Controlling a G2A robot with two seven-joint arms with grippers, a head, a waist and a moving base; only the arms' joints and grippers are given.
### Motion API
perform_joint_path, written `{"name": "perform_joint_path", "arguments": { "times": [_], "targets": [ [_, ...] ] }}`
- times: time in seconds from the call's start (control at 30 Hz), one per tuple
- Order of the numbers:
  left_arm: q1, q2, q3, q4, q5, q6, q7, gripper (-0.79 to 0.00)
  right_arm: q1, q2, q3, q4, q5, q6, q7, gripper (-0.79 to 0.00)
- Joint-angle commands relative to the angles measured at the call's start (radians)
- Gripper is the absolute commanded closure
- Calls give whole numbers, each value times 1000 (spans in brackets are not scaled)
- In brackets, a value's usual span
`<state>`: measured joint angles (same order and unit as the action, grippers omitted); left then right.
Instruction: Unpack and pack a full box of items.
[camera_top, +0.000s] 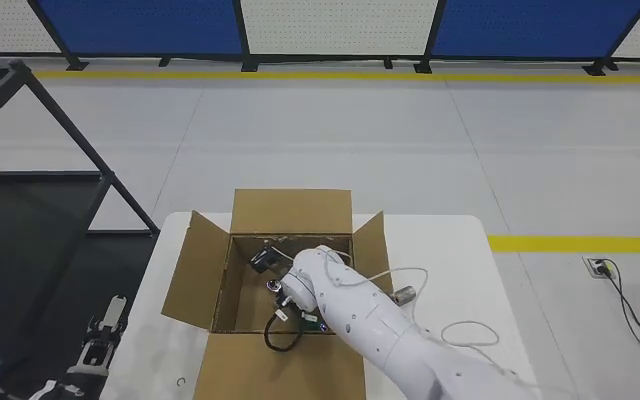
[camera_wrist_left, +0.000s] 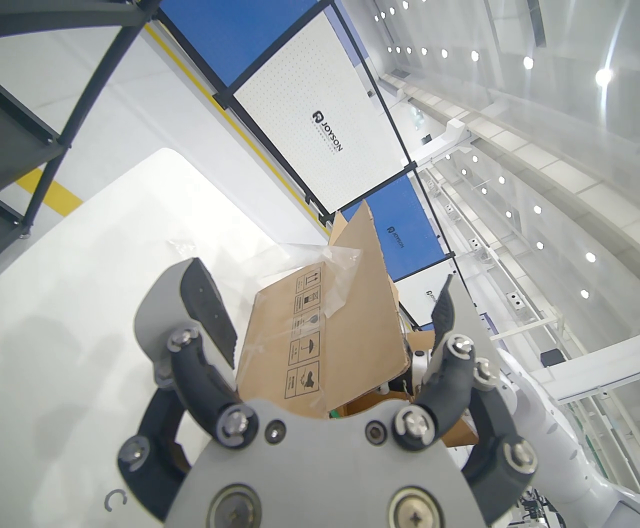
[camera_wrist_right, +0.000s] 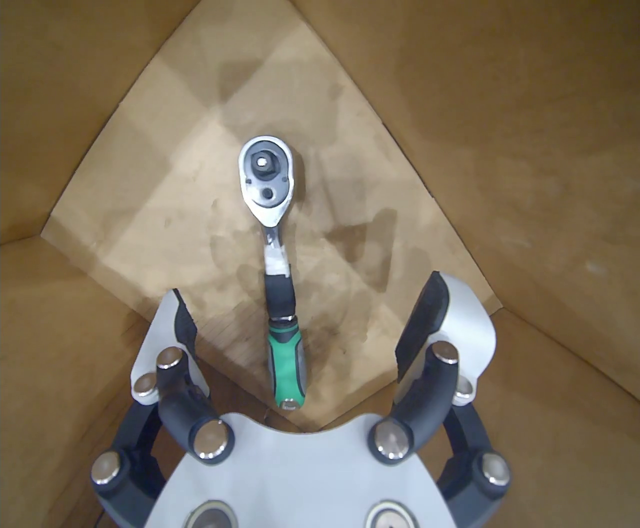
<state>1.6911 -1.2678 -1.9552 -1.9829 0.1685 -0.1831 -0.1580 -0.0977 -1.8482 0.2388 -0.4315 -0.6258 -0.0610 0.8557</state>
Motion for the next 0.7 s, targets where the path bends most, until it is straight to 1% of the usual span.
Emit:
{"name": "perform_joint_path", "arguments": {
  "times": [0.0, 0.27, 0.33, 0.53, 0.57, 0.6, 0.63, 0.67],
  "targets": [
    [0, 0, -2, 1, 1, 0, 1, -785, 1, -3, 2, 13, 2, -16, -7, -785],
    [4, 0, -3, 2, 6, -2, 8, -785, 1, -3, 2, 13, 2, -16, -7, -785],
    [6, -1, -2, 3, 6, -3, 10, -785, -16, -2, 0, 7, -16, -20, -24, -785],
    [13, -1, -13, 7, -3, -6, 20, -785, -37, -9, 4, 12, -42, -27, -3, -785],
    [14, -1, -15, 7, -3, -7, 20, -785, -38, -11, 5, 15, -45, -30, 0, -733],
    [15, -1, -17, 8, -4, -6, 20, -785, -39, -13, 7, 18, -49, -32, 2, -588],
    [15, -1, -17, 8, -5, -6, 20, -785, -39, -15, 9, 20, -52, -33, 3, -554],
    [15, -1, -18, 8, -5, -6, 19, -785, -39, -16, 10, 23, -56, -35, 5, -409]
  ]
}}
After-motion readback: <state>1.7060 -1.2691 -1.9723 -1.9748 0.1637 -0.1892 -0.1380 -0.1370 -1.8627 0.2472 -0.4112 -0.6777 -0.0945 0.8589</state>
